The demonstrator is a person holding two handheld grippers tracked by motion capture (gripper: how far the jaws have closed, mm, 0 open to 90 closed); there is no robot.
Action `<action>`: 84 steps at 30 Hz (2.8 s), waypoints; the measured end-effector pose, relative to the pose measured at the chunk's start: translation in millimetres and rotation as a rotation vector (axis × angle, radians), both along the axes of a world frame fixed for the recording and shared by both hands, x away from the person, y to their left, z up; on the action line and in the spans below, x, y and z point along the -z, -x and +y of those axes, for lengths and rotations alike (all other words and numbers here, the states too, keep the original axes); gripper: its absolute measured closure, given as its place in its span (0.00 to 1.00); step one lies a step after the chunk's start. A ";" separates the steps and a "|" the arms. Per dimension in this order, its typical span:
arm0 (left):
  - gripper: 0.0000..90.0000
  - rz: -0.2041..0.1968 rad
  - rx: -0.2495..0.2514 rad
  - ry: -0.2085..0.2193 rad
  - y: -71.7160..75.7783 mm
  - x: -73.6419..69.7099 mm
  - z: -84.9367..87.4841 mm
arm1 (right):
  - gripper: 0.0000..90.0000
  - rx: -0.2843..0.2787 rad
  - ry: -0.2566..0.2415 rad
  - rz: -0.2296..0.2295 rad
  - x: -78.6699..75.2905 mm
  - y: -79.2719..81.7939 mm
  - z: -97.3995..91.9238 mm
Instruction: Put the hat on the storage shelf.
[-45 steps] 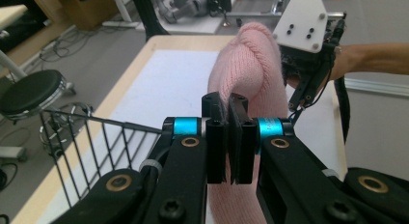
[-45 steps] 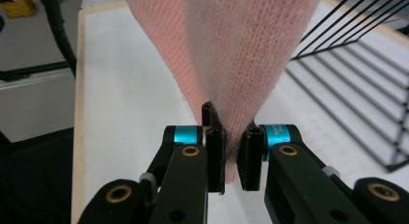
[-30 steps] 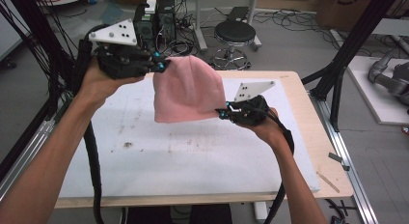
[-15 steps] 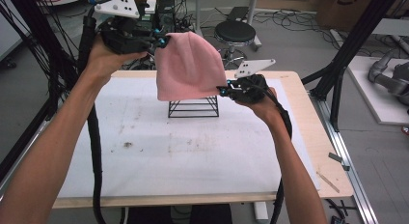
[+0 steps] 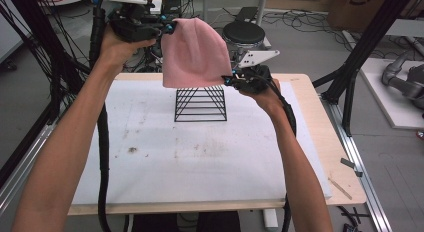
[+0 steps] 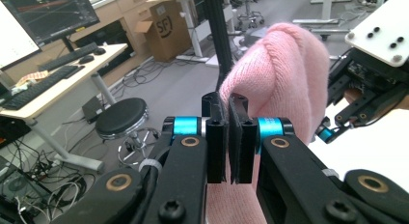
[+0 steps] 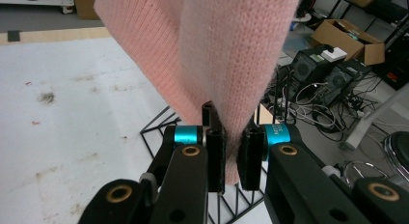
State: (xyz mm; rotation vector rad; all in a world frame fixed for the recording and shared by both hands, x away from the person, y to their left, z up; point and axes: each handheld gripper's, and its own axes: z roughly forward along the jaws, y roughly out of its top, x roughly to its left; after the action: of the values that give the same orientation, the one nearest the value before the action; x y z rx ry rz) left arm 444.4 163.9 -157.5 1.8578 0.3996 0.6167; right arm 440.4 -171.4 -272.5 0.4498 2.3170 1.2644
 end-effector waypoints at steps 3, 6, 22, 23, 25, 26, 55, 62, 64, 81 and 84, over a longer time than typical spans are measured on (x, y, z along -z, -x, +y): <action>0.96 -0.001 -0.011 0.007 -5.8 1.7 -1.7 | 0.94 0.026 -0.006 -0.009 3.4 -7.7 -0.2; 0.96 -0.007 -0.017 0.013 -11.5 3.4 -4.6 | 0.94 0.042 -0.010 -0.010 5.3 -11.8 -0.4; 0.96 -0.025 -0.046 0.015 -27.9 25.9 -12.1 | 0.94 0.075 0.009 0.009 22.2 -29.9 0.5; 0.96 -0.025 -0.046 0.015 -27.9 25.9 -12.1 | 0.94 0.075 0.009 0.009 22.2 -29.9 0.5; 0.96 -0.021 -0.049 0.014 -29.3 30.3 -12.1 | 0.94 0.077 0.025 0.021 26.4 -32.0 2.9; 0.96 -0.017 -0.049 0.015 -30.2 32.7 -12.0 | 0.94 0.076 0.032 0.026 27.3 -31.9 4.1; 0.96 0.112 -0.019 -0.012 -37.3 89.6 -11.2 | 0.94 0.061 0.128 0.202 69.2 -35.6 2.0; 0.96 0.130 -0.033 -0.027 -37.4 100.8 -7.6 | 0.94 0.057 0.170 0.239 79.1 -38.5 10.9; 0.96 0.137 -0.035 -0.031 -37.9 104.8 -6.5 | 0.94 0.054 0.180 0.247 81.2 -39.0 12.6; 0.96 0.187 -0.031 -0.052 -39.1 130.9 -6.6 | 0.95 0.082 0.221 0.308 99.2 -40.3 13.7; 0.96 0.190 -0.022 -0.061 -39.0 131.8 -9.3 | 0.95 0.085 0.198 0.315 107.6 -39.3 10.0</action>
State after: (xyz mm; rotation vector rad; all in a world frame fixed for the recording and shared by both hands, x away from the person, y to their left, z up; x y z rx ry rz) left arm 483.4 154.7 -289.4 1.9799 0.5310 0.4725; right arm 479.7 -161.4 -380.0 0.7136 2.6187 0.9679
